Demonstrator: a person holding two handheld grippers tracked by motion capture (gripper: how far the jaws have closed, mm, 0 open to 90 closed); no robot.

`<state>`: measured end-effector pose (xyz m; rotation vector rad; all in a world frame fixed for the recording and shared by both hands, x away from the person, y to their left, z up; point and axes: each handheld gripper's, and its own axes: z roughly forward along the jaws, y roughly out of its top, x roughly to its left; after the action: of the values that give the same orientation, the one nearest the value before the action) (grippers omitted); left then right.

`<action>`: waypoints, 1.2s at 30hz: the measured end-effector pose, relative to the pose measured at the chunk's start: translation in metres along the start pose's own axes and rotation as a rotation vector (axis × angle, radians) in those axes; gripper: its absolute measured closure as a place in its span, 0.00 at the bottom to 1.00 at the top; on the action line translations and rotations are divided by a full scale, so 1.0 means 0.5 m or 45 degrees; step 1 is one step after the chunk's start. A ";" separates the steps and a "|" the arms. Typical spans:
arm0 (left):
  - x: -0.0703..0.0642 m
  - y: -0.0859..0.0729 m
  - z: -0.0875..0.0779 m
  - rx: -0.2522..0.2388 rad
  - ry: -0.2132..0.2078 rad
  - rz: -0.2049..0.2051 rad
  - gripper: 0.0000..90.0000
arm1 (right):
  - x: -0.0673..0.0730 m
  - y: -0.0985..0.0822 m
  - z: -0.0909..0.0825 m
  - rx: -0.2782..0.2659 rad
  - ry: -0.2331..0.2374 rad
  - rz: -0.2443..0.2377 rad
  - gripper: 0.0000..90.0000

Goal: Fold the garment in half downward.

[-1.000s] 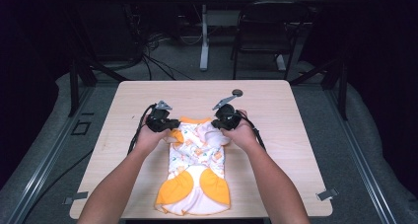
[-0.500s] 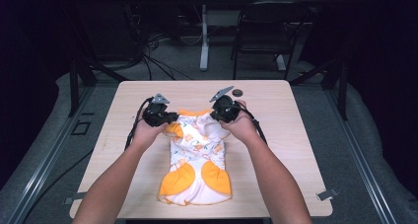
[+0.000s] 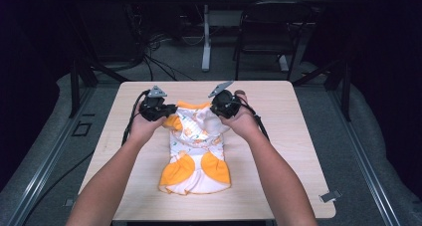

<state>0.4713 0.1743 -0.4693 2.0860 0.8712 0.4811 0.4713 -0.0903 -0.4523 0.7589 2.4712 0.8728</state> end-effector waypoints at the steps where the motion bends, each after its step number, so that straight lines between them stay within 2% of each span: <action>1: -0.001 0.004 -0.002 -0.001 0.004 0.008 0.93 | 0.000 0.002 -0.003 -0.006 -0.004 -0.004 0.97; 4: -0.002 0.008 -0.006 -0.023 0.016 0.012 0.93 | -0.001 0.005 -0.008 -0.027 -0.011 0.004 0.97; 9: -0.006 0.012 -0.014 -0.026 0.011 0.032 0.93 | 0.002 0.004 -0.018 -0.048 -0.013 -0.003 0.97; 16: -0.012 0.008 -0.020 -0.035 -0.004 0.044 0.93 | 0.004 0.001 -0.028 -0.042 -0.012 -0.035 0.97; 22: -0.018 0.004 -0.032 -0.038 -0.018 0.073 0.93 | 0.018 0.000 -0.039 -0.047 -0.008 -0.082 0.97; 29: -0.024 -0.016 -0.040 -0.042 -0.042 0.081 0.93 | 0.029 -0.010 -0.043 -0.058 0.013 -0.098 0.97; 36: -0.030 -0.035 -0.039 -0.034 -0.065 0.082 0.93 | 0.042 -0.025 -0.037 -0.028 0.024 -0.140 0.97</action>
<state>0.4422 0.1814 -0.4722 2.0980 0.7662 0.4694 0.4409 -0.0937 -0.4512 0.6041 2.4890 0.8690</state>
